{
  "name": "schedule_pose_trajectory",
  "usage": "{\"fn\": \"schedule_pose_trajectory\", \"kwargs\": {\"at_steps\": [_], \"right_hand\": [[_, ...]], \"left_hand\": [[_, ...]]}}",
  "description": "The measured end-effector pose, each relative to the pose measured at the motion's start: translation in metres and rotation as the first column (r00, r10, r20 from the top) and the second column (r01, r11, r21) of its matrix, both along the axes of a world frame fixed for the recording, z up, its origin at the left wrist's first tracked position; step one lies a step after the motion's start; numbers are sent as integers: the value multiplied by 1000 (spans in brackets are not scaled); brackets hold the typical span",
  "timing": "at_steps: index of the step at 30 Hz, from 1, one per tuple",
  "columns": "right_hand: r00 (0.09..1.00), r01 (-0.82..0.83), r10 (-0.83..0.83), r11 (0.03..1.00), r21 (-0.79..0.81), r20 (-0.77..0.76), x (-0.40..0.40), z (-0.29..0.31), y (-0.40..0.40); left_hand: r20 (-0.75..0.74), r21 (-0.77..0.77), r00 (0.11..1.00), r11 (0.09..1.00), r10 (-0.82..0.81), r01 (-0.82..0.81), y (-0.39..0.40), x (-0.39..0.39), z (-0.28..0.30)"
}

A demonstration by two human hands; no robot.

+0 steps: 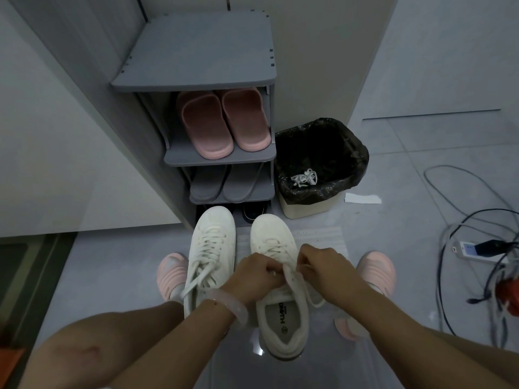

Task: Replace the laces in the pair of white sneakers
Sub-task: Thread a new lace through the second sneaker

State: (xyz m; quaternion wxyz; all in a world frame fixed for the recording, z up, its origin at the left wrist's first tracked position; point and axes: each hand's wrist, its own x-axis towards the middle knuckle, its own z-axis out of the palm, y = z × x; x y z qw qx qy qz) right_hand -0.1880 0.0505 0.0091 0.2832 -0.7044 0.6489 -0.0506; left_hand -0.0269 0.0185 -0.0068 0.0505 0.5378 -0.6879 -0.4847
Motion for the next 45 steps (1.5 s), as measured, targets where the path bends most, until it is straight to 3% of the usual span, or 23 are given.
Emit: {"fn": "schedule_pose_trajectory", "kwargs": {"at_steps": [5,8,15,21,23,24,25,27,28,29,30,31,32,33,34,35,36,38,41,43,45], "right_hand": [[998,-67,67,998,-22,-15,6,-5,5],[996,-87,87,995,-47,2,4,-7,3],[938,-80,81,997,-18,337,1,-10,0],[987,-42,45,999,-21,156,2,-13,-1],[993,-28,27,1000,10,118,2,-13,-2],[993,-21,17,999,29,119,2,-13,-3],[992,-13,7,999,48,126,2,-14,-3],[990,-4,-6,998,65,141,4,-15,-3],[988,-1,-9,998,70,152,5,-16,-4],[985,-1,-12,997,75,173,6,-17,-4],[978,-3,-14,997,80,208,7,-18,-3],[966,1,-23,996,85,259,7,-18,-3],[946,22,-52,995,99,319,7,-18,-2],[921,55,-98,991,123,378,7,-18,-1],[896,84,-142,984,154,420,6,-18,0],[881,101,-173,978,183,441,5,-18,0],[876,104,-192,971,214,442,5,-18,0],[886,95,-197,963,253,419,4,-19,-1],[925,94,-177,964,251,335,5,-20,-3],[925,105,-192,958,267,328,5,-19,-4],[914,113,-215,950,291,344,4,-20,-5]], "left_hand": [[-31,31,997,997,74,-73,4,-2,-2],[-40,-28,993,993,112,-113,8,-4,-2],[-8,-151,992,980,129,-129,15,-12,-4],[-54,-208,979,957,196,-203,17,-7,7],[-121,-199,950,931,287,-306,9,-4,23],[-235,-109,896,906,376,-409,2,0,31],[-385,65,787,865,482,-498,-5,5,41],[-599,494,436,738,672,-459,-18,14,58],[-603,635,291,668,743,-389,-21,18,62],[-554,714,238,602,798,-357,-23,20,65],[-487,741,280,561,828,-370,-24,20,65],[-431,695,406,583,806,-420,-23,18,63],[-372,563,588,678,718,-473,-21,14,59],[-273,336,779,815,564,-472,-18,13,53],[-145,74,913,925,381,-374,-15,13,44],[-28,-131,981,972,193,-195,-12,13,36],[70,-239,997,971,39,-21,-7,13,30],[227,-276,962,937,-153,214,0,11,21],[324,-297,918,897,-228,327,1,7,19],[230,-247,951,932,-209,264,-5,8,30],[-69,-52,994,996,-82,79,-17,20,49]]}}
